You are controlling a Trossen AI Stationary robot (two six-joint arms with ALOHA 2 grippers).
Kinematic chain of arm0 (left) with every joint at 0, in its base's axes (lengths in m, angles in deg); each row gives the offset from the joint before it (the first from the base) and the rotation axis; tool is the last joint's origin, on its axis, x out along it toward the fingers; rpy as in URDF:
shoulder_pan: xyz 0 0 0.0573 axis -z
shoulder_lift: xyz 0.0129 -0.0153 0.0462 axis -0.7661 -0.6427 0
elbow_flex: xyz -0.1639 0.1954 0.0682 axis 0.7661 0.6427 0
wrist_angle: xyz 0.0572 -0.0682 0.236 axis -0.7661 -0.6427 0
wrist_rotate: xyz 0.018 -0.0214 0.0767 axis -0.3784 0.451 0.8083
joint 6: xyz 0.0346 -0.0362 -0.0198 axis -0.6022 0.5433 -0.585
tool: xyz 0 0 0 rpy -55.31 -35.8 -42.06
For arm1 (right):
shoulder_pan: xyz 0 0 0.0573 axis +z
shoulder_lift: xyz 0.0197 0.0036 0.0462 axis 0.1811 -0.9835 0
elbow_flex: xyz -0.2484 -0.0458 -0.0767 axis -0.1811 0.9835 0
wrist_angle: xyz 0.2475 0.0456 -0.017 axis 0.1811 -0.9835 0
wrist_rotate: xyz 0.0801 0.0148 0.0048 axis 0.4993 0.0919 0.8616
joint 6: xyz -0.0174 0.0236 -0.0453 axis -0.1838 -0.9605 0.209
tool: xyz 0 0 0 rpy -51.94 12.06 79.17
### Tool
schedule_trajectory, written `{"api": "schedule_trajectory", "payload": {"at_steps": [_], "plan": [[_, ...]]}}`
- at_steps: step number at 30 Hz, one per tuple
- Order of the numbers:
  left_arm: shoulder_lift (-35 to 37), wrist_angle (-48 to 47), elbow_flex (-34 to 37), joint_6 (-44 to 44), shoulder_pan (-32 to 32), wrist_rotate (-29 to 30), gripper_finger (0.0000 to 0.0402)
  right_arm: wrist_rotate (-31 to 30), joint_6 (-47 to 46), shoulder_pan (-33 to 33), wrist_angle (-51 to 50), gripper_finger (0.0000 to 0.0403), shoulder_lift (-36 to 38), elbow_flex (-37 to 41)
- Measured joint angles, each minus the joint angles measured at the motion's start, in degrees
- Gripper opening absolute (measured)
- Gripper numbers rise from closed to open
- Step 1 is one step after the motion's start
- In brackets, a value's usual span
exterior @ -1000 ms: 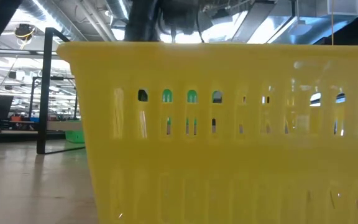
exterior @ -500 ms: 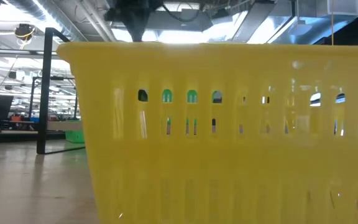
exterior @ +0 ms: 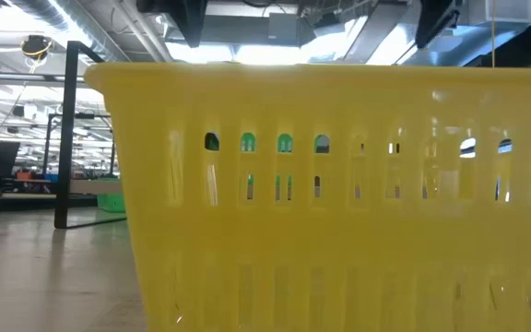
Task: Stack baskets on shelf by color
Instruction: Stack the right black bin on top of the black bin on the shelf
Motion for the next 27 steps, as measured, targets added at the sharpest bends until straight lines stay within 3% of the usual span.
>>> {"api": "schedule_trajectory", "payload": {"at_steps": [5,10,18,27], "plan": [[0.1,0.06,0.04,-0.22,-0.02,0.09,0.0,7.03,2.03,-6.62,0.13,0.0108,0.14,6.57],[0.03,0.08,0.04,-0.26,-0.03,0.08,0.0,10.04,-1.32,-13.42,3.85,0.0108,0.03,15.48],[0.03,0.15,0.04,-0.25,-0.02,-0.24,0.0,9.33,-6.1,-20.67,14.86,0.0108,-1.33,29.02],[0.03,0.32,0.04,-0.24,-0.07,-1.62,0.0,8.03,-3.12,-22.29,26.81,0.0108,-5.04,38.81]]}}
